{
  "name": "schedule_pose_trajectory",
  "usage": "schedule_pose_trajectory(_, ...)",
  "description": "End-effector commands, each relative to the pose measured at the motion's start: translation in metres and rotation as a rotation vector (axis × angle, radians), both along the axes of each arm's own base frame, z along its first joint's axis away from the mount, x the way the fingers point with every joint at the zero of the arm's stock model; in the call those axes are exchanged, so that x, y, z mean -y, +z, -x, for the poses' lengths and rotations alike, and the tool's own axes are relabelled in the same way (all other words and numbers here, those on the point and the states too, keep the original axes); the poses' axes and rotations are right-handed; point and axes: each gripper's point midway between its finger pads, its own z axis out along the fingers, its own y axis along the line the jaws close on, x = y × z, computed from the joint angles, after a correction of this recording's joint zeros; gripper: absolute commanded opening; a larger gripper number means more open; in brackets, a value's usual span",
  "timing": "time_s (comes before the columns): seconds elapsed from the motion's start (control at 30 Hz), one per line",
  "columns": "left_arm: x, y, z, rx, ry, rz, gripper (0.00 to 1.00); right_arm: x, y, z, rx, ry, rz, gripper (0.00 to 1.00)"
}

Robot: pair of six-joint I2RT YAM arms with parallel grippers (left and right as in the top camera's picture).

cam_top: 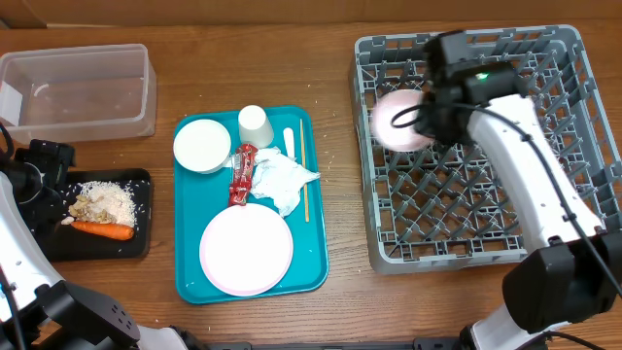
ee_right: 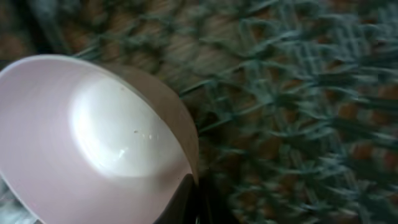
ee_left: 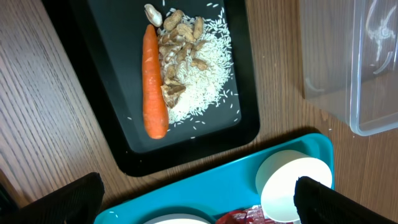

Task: Sort waste into correct bins and load items into the dishwasher rack
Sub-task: 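Carry the pink bowl to the rack's far right and place it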

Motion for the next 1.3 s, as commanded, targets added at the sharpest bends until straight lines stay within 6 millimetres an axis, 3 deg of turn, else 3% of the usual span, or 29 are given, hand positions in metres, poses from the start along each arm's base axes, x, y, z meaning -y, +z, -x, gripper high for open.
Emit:
schedule_pose_trajectory(0.0,-0.001,-0.002,0.001,-0.011,0.012,-0.002,1.0,0.074,0.048,0.003,0.167,-0.291,0.26,0.04)
schedule_pose_trajectory(0.17,-0.001,-0.003,0.002,-0.012,0.012,-0.001,1.0,0.118,0.083,0.01,0.265,-0.399,0.439,0.04)
schedule_pose_trajectory(0.33,-0.001,-0.003,0.002,-0.012,0.012,-0.001,1.0,0.168,0.125,0.015,0.438,-0.624,0.68,0.04)
schedule_pose_trajectory(0.43,-0.001,-0.003,0.002,-0.012,0.012,-0.001,1.0,0.197,0.139,0.016,0.49,-0.726,0.805,0.04)
schedule_pose_trajectory(0.57,-0.001,-0.003,0.002,-0.012,0.012,-0.001,1.0,0.214,0.127,0.014,0.437,-0.748,0.865,0.04)
schedule_pose_trajectory(0.8,-0.001,-0.003,0.002,-0.012,0.012,-0.001,1.0,0.211,0.11,-0.001,0.412,-0.72,0.935,0.04)
schedule_pose_trajectory(1.27,-0.001,-0.002,0.001,-0.011,0.012,-0.002,1.0,0.213,0.053,-0.015,0.278,-0.643,1.021,0.04)
